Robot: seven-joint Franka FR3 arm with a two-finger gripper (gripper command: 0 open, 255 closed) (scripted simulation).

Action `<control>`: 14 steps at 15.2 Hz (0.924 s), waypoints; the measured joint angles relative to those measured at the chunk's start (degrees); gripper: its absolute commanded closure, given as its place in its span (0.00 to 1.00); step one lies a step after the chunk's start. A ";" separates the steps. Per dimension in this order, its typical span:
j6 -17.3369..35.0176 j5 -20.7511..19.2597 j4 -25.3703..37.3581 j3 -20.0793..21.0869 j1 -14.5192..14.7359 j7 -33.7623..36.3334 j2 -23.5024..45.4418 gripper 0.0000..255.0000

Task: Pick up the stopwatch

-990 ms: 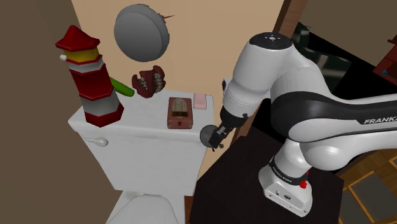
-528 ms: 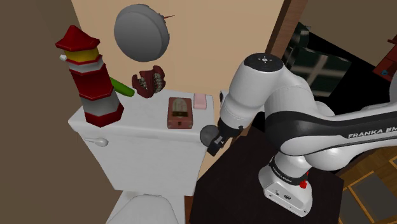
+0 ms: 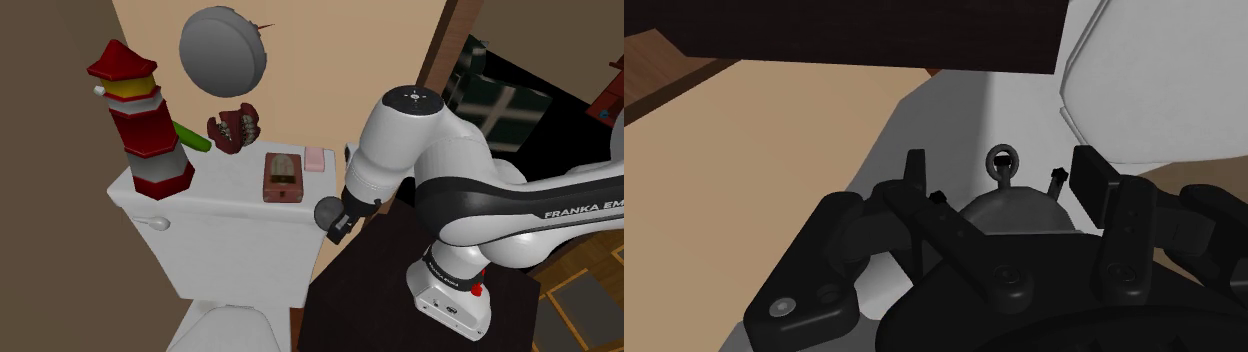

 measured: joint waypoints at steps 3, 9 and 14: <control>0.10 0.02 -0.11 0.00 0.01 -0.03 0.00 1.00; -4.50 -1.28 2.70 -1.56 -0.52 -0.55 -1.97 1.00; -9.08 -2.63 5.68 -3.23 -1.09 -1.17 -3.68 1.00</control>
